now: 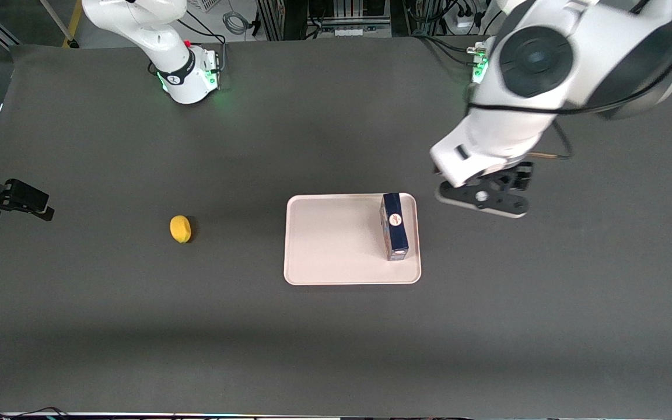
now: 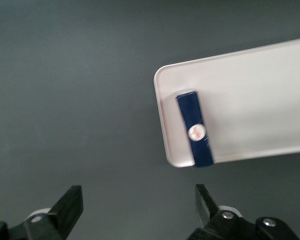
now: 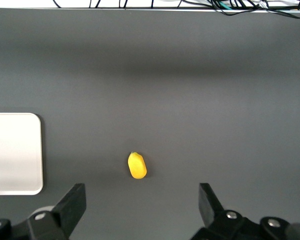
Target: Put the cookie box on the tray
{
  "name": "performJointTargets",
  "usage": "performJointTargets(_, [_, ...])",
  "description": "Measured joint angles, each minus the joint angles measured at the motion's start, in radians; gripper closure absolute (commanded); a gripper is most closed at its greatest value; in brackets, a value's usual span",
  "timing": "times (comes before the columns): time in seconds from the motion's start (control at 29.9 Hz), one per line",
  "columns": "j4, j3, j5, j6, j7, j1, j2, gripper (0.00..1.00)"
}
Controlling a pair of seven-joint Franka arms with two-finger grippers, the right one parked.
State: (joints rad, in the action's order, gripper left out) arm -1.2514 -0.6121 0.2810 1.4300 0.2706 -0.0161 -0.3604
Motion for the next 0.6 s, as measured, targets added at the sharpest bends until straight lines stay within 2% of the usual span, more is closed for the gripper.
performJointTargets(0.1, [0.007,0.059,-0.032,-0.049,-0.171,0.019,0.047,0.00])
performJointTargets(0.33, [0.007,0.299,-0.106,-0.110,-0.537,0.035,0.156,0.00])
performJointTargets(0.6, [0.004,0.491,-0.121,-0.116,-0.939,0.044,0.190,0.00])
